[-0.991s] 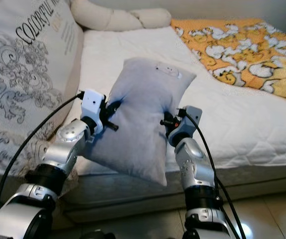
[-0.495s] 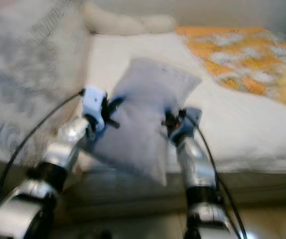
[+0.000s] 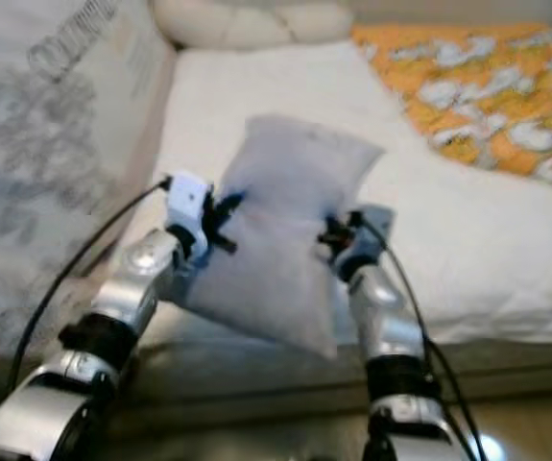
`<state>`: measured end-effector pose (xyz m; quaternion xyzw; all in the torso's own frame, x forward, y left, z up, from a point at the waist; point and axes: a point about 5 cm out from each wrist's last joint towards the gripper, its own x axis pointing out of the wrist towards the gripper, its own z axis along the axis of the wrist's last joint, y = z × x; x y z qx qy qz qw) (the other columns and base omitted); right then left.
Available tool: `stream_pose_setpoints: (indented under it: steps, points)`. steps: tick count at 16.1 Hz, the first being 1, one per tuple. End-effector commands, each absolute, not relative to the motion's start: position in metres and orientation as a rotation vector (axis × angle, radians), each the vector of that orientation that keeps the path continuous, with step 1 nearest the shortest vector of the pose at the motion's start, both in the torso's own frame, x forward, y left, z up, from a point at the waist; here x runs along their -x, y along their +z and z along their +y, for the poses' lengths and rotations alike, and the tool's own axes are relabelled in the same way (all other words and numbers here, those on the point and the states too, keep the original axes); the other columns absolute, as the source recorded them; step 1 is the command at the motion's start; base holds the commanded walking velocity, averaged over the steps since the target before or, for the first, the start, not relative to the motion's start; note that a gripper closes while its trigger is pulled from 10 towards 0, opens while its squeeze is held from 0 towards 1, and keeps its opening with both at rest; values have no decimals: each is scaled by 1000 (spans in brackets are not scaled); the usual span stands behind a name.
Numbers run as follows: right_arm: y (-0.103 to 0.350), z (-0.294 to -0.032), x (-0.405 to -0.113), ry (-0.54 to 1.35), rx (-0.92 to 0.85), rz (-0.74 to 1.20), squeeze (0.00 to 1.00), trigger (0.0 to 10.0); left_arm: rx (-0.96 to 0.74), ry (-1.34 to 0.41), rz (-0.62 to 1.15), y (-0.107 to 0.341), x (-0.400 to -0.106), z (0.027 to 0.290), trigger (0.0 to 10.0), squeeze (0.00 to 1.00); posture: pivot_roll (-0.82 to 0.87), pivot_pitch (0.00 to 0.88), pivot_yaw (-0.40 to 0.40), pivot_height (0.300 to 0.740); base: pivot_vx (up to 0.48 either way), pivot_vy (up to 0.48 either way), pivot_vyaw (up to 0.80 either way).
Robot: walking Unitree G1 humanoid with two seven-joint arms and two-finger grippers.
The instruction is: Clean up the room
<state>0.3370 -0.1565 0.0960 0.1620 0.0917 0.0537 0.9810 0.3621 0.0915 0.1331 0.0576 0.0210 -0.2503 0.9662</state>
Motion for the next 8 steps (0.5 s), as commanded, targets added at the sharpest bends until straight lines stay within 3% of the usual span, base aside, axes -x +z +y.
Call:
stream_pose_setpoints:
  steps: [1, 8]
  points:
    - [104, -145, -340, 141, -327, 153, 0, 10000, -131, -453, -11, 147, -368, 108, 10000, 0, -25, 0, 23, 740, 371, 0, 800]
    - [98, -137, -340, 205, -298, 195, 0, 10000, -141, -424, -9, 148, -370, 113, 10000, 0, -19, 0, 18, 740, 387, 0, 800]
